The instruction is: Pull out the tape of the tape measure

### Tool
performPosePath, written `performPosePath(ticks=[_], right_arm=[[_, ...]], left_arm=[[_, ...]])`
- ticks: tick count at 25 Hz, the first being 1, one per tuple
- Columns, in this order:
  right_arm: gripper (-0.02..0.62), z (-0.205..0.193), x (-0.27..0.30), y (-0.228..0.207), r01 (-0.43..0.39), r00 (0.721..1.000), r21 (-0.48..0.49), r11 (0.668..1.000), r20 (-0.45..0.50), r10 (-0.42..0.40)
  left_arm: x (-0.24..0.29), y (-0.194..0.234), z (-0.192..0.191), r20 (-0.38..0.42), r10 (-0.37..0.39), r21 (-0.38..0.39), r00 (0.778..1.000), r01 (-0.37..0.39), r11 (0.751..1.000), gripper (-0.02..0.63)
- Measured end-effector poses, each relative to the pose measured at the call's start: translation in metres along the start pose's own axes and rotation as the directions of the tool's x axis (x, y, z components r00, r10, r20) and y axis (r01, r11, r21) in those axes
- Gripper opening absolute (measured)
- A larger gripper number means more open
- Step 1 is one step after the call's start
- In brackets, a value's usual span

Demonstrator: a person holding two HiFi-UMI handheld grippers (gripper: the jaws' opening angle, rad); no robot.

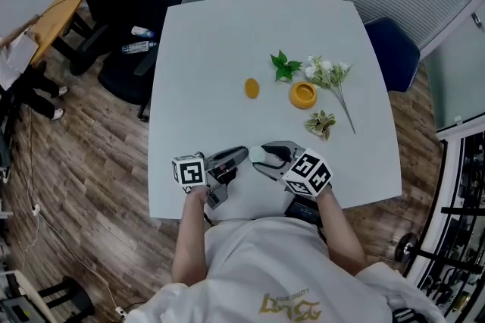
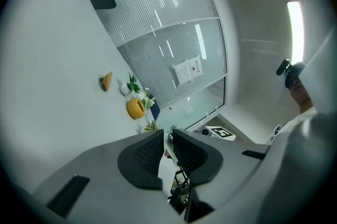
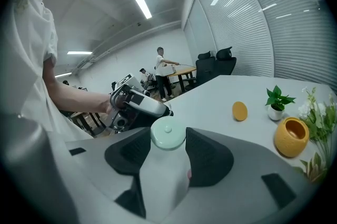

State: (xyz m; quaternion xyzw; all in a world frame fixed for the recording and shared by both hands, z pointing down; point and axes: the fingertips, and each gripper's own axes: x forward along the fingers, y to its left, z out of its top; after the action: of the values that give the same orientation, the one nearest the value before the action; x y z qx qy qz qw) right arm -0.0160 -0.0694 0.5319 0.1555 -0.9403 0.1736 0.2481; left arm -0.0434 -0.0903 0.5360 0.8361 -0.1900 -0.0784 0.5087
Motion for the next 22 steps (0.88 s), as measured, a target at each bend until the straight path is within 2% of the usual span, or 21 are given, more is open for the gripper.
performPosePath(ticks=[4, 22], right_arm=[[0.224, -0.0034, -0.0001, 0.0003, 0.002, 1.0, -0.004, 1.0, -0.008, -0.002], [0.224, -0.009, -0.0035, -0.0019, 0.015, 1.0, 0.017, 1.0, -0.015, -0.015]], left_arm=[[0.0017, -0.0026, -0.003, -0.005, -0.013, -0.002, 1.0, 0.013, 1.0, 0.031], [-0.0026, 0.0036, -0.0024, 0.006, 0.022, 0.01, 1.0, -0.022, 1.0, 0.021]])
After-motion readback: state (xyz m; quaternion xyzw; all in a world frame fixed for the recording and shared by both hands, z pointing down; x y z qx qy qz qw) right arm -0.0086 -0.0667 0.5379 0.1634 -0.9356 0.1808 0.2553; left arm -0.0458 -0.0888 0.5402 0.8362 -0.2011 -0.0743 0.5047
